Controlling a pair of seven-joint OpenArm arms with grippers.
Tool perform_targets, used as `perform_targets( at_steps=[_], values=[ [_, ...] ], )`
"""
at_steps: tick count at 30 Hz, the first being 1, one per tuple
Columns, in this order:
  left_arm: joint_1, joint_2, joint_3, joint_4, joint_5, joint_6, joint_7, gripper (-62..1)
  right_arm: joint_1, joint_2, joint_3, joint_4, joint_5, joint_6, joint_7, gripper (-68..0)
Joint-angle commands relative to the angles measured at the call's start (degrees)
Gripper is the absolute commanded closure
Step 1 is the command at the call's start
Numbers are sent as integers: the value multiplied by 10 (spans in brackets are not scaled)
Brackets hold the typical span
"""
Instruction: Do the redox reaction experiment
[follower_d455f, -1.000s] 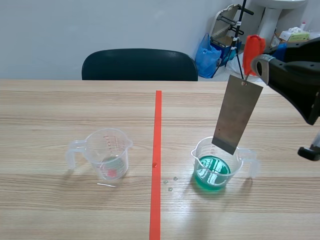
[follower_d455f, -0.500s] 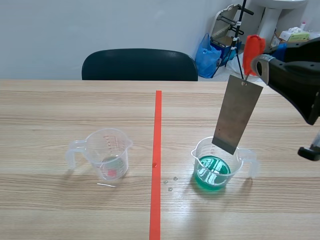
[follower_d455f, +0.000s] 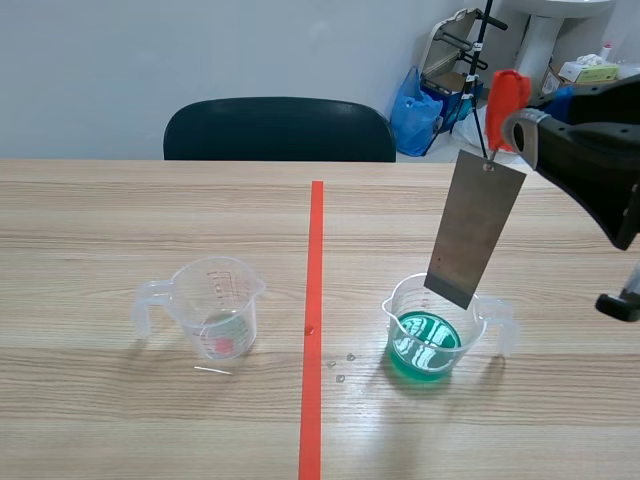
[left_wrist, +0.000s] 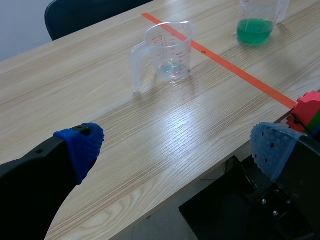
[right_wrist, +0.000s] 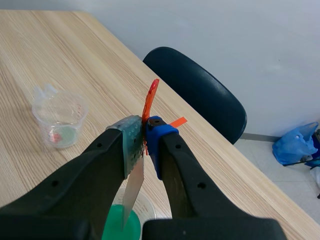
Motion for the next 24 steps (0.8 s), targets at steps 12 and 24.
perform_targets(
  at_steps=[12, 24],
  values=[
    [-32, -59, 10, 7, -60, -2, -6, -404, 5, 8, 7, 10, 7, -4, 10, -20],
    [-277, -196, 179, 20, -133, -92, 173, -39, 5, 8, 7, 10, 7, -3, 10, -19]
  ],
)
